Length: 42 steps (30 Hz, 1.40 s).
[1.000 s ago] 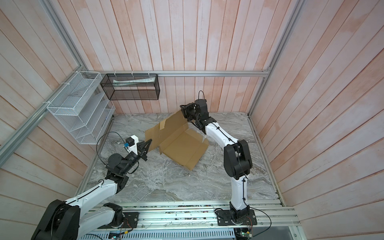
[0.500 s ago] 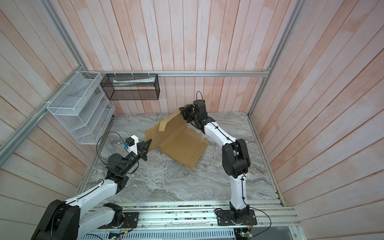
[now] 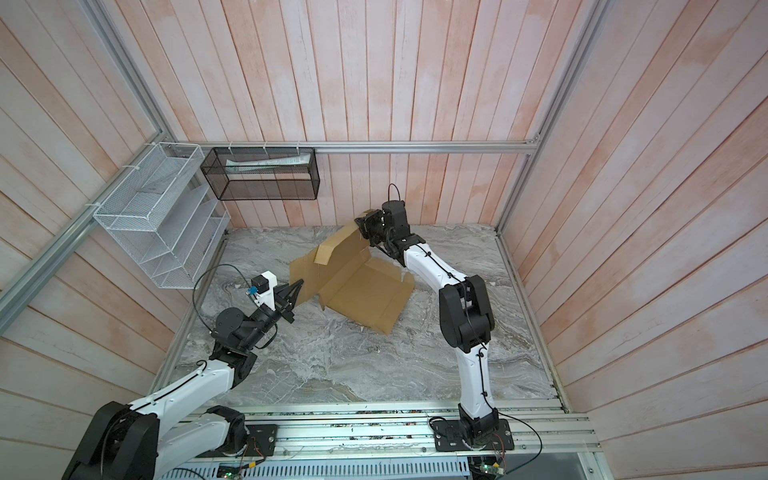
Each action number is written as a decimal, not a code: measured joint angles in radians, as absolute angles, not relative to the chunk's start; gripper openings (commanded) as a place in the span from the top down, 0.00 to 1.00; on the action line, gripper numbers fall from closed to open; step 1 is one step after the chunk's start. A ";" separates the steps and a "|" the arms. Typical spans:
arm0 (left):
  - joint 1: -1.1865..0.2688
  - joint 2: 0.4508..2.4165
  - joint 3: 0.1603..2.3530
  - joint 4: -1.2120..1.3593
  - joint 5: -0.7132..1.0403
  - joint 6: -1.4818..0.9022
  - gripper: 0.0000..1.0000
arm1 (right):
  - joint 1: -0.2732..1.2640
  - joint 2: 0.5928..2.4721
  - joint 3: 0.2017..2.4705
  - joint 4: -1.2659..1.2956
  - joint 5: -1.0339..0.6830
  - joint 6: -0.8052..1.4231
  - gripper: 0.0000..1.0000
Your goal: Fold the paper box
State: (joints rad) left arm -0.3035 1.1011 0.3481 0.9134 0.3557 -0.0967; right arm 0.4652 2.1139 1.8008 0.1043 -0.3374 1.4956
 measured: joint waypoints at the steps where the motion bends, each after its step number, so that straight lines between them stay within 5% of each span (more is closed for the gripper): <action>1: -0.303 1.100 0.348 0.912 0.353 -0.097 1.00 | 0.465 2.114 1.801 0.105 -0.337 1.496 0.91; 11: -0.305 1.100 0.348 0.899 0.306 -0.097 1.00 | 0.465 2.113 1.787 0.142 -0.337 1.500 0.97; 22: -0.309 1.037 0.348 0.797 0.262 -0.116 0.71 | 0.469 2.113 1.739 0.183 -0.338 1.498 0.99; 42: -0.315 0.836 0.351 0.455 0.139 -0.236 0.50 | 0.505 2.152 1.704 0.235 -0.339 1.472 1.00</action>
State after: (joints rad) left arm -0.3153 0.8356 0.3511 0.4549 0.1387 -0.2363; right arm 0.5049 2.1517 1.7039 0.2352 -0.3386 1.4715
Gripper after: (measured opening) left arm 0.489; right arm 0.051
